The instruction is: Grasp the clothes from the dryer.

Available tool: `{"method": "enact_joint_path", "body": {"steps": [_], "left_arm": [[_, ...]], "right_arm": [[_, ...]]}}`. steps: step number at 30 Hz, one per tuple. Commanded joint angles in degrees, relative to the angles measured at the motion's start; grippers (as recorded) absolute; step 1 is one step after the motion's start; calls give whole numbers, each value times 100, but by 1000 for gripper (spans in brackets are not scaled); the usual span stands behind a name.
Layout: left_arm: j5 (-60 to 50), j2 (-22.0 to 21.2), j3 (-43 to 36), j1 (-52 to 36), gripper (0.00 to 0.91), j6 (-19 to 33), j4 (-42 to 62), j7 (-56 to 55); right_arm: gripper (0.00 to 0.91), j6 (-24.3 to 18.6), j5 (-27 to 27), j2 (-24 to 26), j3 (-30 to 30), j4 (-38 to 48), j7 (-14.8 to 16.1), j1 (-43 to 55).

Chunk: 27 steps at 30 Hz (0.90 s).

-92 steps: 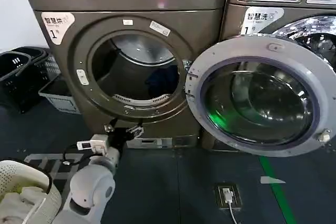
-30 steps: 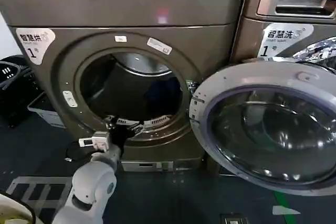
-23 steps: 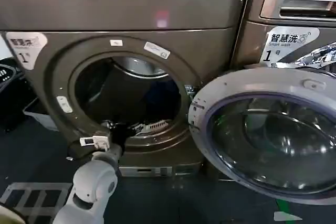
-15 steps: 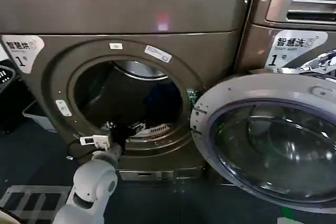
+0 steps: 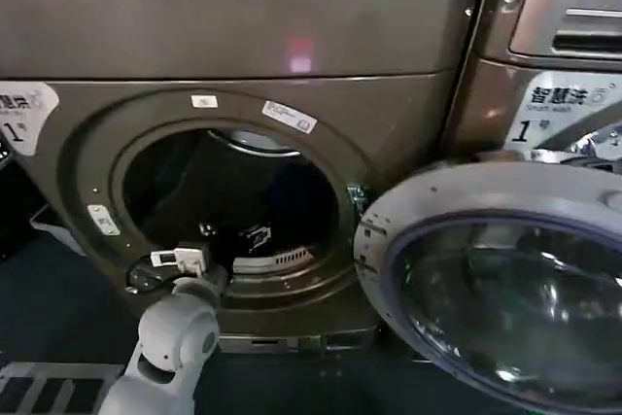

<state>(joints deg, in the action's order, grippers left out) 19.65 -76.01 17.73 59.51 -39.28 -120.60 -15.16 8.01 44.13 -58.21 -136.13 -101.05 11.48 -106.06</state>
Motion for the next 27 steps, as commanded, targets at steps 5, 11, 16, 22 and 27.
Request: {"method": "enact_joint_path", "body": {"steps": [5,11,16,22,27], "left_arm": [[-42,-50,-34,-84,907,42,128,18],[-60,-110,-84,-317,907,58,333,27],[-104,-201,-175,-679,907,113,755,47],[-204,-370,-283,-1369,907,233,1559,85],[-213,-464,-330,-1866,907,318,2161,117]], "right_arm": [[907,-32,-26,11,-52,24,-15,-19],[907,-31,-32,-5,-115,19,-12,-58],[907,-30,-31,9,-148,11,-11,-82],[907,-32,-16,8,-168,-1,-1,-101],[907,-35,1,9,-173,-6,5,-97]]}}
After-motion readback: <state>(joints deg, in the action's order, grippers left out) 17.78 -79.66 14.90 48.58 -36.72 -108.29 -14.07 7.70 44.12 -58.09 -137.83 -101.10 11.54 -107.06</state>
